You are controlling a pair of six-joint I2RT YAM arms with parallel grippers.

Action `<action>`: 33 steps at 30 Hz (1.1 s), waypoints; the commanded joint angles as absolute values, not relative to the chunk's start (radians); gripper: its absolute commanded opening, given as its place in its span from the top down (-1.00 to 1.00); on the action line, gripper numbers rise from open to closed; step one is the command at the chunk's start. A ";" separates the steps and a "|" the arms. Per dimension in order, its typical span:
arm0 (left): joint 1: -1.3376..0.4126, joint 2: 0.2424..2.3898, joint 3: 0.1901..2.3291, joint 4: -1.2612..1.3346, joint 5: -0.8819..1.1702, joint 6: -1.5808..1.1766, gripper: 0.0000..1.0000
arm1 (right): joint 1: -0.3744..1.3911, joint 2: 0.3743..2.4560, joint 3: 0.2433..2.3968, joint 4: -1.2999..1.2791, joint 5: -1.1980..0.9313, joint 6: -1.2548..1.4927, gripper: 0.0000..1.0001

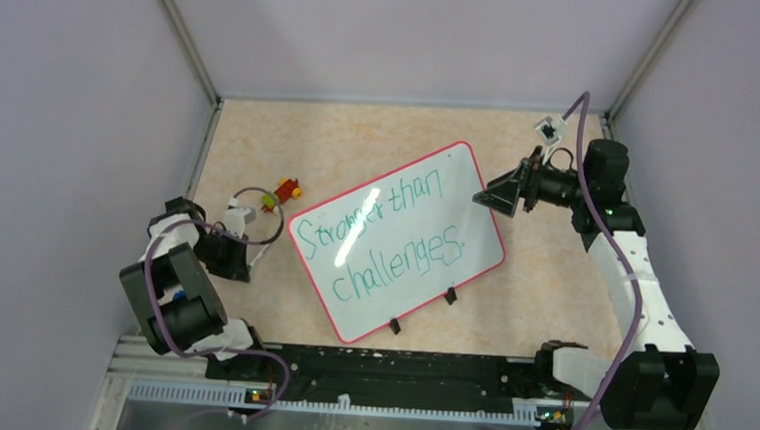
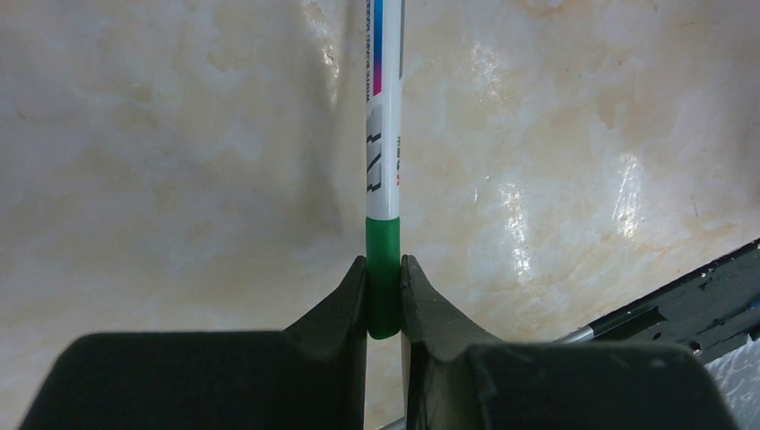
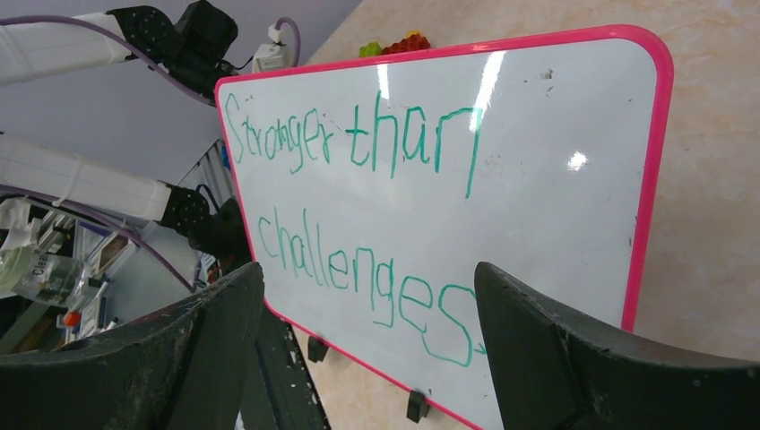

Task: Write a sentence on the whiteboard
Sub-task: Put down the whiteboard marker at the center of the board, then reset both arms

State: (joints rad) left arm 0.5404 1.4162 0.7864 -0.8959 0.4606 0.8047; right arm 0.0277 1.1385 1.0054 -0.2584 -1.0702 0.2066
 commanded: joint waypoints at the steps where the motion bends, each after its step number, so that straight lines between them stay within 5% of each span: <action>1: 0.544 1.433 0.771 -0.842 0.455 0.797 0.59 | 0.018 1.122 1.007 -0.260 -1.080 0.173 -0.69; 12: 0.544 1.398 0.801 -0.907 0.499 0.808 -0.06 | 0.005 1.126 1.049 -0.343 -1.065 0.124 -0.69; 25: 0.522 1.445 1.232 -1.117 0.682 0.778 -0.96 | -0.111 1.161 1.204 -0.436 -1.074 0.100 -0.71; 33: 0.488 1.570 1.628 -1.120 0.816 0.609 -0.98 | -0.226 1.231 1.369 -0.546 -1.034 0.019 -0.72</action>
